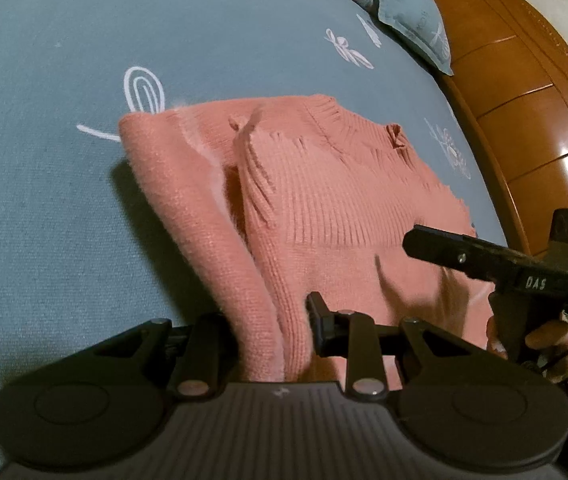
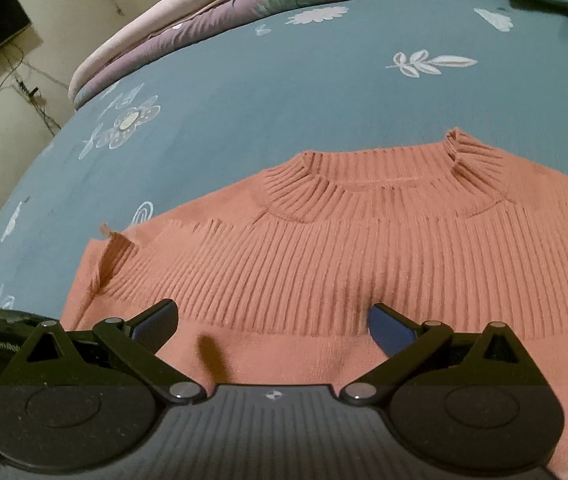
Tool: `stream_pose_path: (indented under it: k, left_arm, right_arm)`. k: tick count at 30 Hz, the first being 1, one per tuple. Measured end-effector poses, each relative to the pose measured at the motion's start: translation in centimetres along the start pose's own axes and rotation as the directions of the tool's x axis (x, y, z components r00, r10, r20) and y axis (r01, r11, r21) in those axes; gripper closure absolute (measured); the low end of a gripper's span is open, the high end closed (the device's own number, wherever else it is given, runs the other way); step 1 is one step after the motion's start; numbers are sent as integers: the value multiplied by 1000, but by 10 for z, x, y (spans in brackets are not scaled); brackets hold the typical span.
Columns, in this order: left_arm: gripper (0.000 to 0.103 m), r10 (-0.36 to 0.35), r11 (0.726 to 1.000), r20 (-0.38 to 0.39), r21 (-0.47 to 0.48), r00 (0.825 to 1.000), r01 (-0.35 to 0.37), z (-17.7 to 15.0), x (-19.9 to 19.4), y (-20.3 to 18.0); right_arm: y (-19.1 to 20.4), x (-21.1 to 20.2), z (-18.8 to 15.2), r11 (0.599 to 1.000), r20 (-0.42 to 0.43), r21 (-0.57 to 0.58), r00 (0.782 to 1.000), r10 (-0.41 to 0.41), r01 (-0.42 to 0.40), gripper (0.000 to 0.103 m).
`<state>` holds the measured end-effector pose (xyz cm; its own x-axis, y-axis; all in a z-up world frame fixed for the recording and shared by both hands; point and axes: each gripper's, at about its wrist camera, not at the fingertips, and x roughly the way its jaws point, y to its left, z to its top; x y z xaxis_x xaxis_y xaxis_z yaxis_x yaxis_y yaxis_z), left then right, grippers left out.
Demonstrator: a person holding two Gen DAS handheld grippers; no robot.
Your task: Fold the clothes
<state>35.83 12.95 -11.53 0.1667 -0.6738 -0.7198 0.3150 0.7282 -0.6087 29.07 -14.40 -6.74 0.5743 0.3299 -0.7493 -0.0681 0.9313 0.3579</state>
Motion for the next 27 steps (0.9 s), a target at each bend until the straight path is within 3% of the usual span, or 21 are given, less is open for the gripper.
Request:
stream_pose_path:
  k: [7,10,13,17,27]
  left_arm:
    - [79,26,999,-29,-35,999,-27,-2,-8,0]
    - [79,44,998,-45,-45,998,-46,0,-10,-3]
    - [81,70,997,-56,-31,996,-72,3,-14,-11]
    - [85,97,995,-49,-15,994,-98,5,-23,-24]
    - [87,90,995,-1,-46,996,-90,6,-50,-71]
  right_arm:
    - [-1,-21,-5,999,22,-16,999,38,-38,0]
    - [-5,-42,-8,998,69,5,995,69,-70,0]
    - [-9,-58,-12,998,106,-27,993,51,-49,0]
    - [-15,-72,-18,996,129,-84,992,7,3,0]
    - [-48,-104,-30,991,160,-123,984,72,-53,0]
